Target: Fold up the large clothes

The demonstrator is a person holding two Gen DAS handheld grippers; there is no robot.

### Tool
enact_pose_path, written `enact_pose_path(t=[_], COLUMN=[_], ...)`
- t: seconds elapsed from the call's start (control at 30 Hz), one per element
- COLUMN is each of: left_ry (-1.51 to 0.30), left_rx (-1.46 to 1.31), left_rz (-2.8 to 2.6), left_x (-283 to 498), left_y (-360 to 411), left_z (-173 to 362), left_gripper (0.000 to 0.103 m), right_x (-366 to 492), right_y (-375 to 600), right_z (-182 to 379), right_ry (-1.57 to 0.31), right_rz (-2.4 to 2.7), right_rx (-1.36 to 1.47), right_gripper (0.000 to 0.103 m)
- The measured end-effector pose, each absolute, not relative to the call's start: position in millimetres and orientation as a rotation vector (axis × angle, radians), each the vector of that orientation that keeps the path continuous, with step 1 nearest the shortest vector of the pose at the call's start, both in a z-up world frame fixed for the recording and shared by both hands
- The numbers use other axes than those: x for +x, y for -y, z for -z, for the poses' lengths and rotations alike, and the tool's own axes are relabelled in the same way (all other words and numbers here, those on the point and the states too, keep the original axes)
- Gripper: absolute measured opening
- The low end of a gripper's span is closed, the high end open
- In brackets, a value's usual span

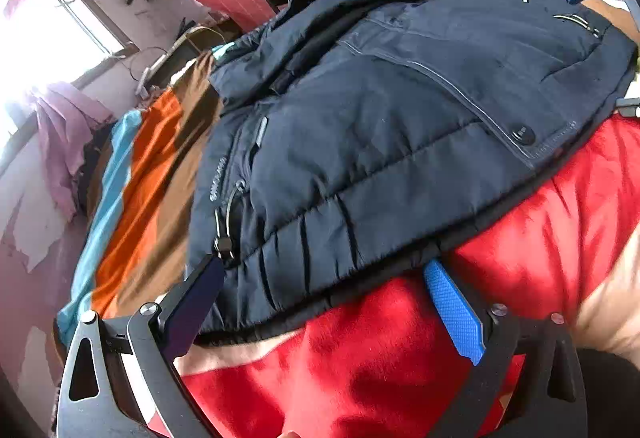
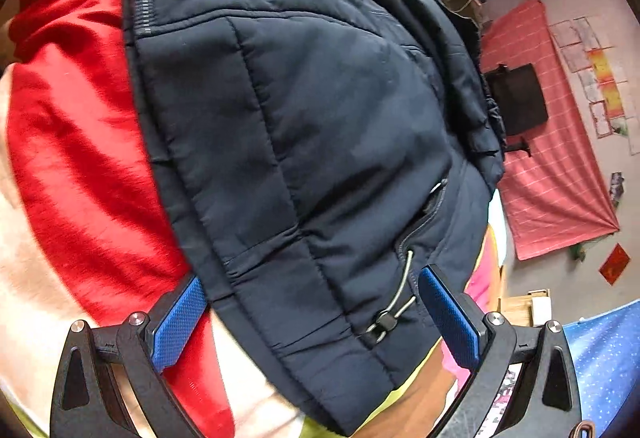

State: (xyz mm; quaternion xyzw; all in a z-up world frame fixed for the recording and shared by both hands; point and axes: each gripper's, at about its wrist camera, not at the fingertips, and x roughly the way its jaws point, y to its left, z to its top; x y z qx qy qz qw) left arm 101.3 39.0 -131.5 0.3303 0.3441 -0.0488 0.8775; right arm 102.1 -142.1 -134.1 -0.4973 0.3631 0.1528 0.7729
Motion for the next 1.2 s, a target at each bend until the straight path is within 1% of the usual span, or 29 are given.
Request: enact_pose_path(t=[0.13,0.3,0.43,0.57,0.67,0.73,0.8,0.83,0.9,0.93,1.0,1.1,1.17,1.2], left_ry=[-0.700,-0.663,-0.610,-0.594,-0.580,-0.568,-0.566,-0.565,-0.562,-0.561,-0.554,-0.531,-0.531,-0.532], left_rx=[0.690,0.640,0.617,0.584,0.568,0.566,0.564,0.564,0.564,0.564,0.561,0.535,0.479,0.463], left_rz=[0.036,0.008,-0.003,-0.016,-0.017,0.002,0.033,0.052,0.083,0.101,0.133,0.170,0.196,0.200], left_x=[110.3,109.2,103.0,101.4,104.0,104.4,106.2,107.4,110.1,112.0,116.5,123.5,129.1,131.9], left_y=[-41.1,-44.8,-44.1,-41.9,-40.2,-37.7,-34.3,-32.5,-28.7,-26.4,-21.4,-14.4,-14.4,-14.3], left_z=[127.5,114.8,103.6,94.5,87.2,83.5,78.6,75.6,69.6,65.8,57.9,41.5,30.7,26.7], left_gripper=[0.098,0.098,0.098,0.097,0.096,0.088,0.072,0.067,0.051,0.046,0.029,0.020,0.018,0.017], right_x=[108.5,120.5,122.2,123.8,125.5,124.8,122.9,121.8,123.0,123.6,124.5,127.9,128.3,128.1], right_y=[146.5,151.5,156.0,164.6,170.4,169.0,166.2,165.6,167.8,169.7,175.2,186.0,190.7,192.7], right_z=[133.4,117.8,103.4,79.6,69.4,68.6,69.0,68.1,65.4,64.0,60.9,51.2,46.3,44.3], right_ry=[-0.758,-0.733,-0.681,-0.602,-0.594,-0.604,-0.605,-0.603,-0.611,-0.617,-0.630,-0.638,-0.640,-0.640], right_rz=[-0.272,-0.238,-0.217,-0.182,-0.201,-0.218,-0.226,-0.230,-0.241,-0.246,-0.260,-0.281,-0.296,-0.305], right_rx=[-1.050,-0.984,-0.926,-0.815,-0.740,-0.730,-0.735,-0.730,-0.702,-0.681,-0.620,-0.512,-0.450,-0.425], right_gripper=[0.103,0.103,0.103,0.102,0.097,0.093,0.093,0.093,0.092,0.092,0.092,0.089,0.083,0.076])
